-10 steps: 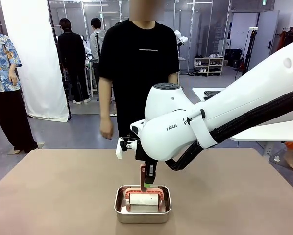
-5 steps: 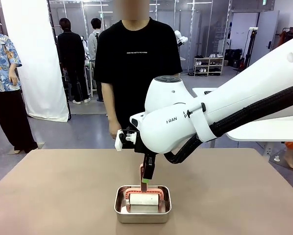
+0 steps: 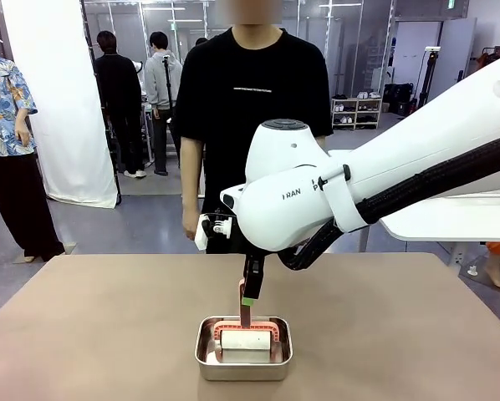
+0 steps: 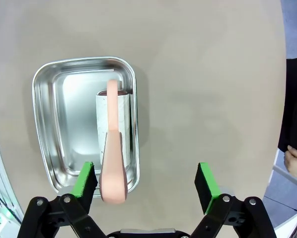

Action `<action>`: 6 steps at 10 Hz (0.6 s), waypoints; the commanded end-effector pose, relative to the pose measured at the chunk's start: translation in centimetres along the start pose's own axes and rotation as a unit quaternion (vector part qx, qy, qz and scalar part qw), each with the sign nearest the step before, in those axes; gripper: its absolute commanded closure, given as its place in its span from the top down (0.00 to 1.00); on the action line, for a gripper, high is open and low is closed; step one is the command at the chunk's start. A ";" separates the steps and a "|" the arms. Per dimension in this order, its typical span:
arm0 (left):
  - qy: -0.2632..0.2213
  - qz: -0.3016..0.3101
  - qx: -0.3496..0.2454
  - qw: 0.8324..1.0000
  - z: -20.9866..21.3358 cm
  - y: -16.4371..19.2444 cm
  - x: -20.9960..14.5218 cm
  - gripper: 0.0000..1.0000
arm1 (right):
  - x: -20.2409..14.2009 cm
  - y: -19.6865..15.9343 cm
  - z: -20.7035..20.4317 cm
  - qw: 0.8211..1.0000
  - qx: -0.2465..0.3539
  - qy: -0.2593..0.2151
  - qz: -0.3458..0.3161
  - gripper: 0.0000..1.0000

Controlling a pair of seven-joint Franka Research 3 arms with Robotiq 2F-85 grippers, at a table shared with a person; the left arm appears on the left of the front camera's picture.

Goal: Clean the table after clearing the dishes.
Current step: Place the Lint Roller back on top of the Airtight Container.

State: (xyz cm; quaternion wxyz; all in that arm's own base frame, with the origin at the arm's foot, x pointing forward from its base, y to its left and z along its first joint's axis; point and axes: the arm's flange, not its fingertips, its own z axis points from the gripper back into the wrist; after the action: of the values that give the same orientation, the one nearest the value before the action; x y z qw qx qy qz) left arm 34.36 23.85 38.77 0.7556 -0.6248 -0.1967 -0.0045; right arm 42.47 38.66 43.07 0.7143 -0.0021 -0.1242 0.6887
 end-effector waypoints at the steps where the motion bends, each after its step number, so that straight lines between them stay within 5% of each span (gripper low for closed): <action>1: -0.005 -0.003 -0.001 1.000 0.1 -0.3 -0.3 1.00 | -0.1 0.4 -0.2 1.000 -0.004 -0.005 0.001 1.00; 6: -0.005 -0.003 -0.001 1.000 0.1 -0.3 -0.3 1.00 | -0.1 0.4 -0.2 1.000 -0.004 -0.005 0.001 1.00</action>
State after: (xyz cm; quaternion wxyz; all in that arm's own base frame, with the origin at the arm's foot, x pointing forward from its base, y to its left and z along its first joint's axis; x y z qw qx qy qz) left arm 34.36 23.85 38.77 0.7556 -0.6248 -0.1967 -0.0045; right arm 42.47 38.71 42.97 0.7141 -0.0017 -0.1240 0.6889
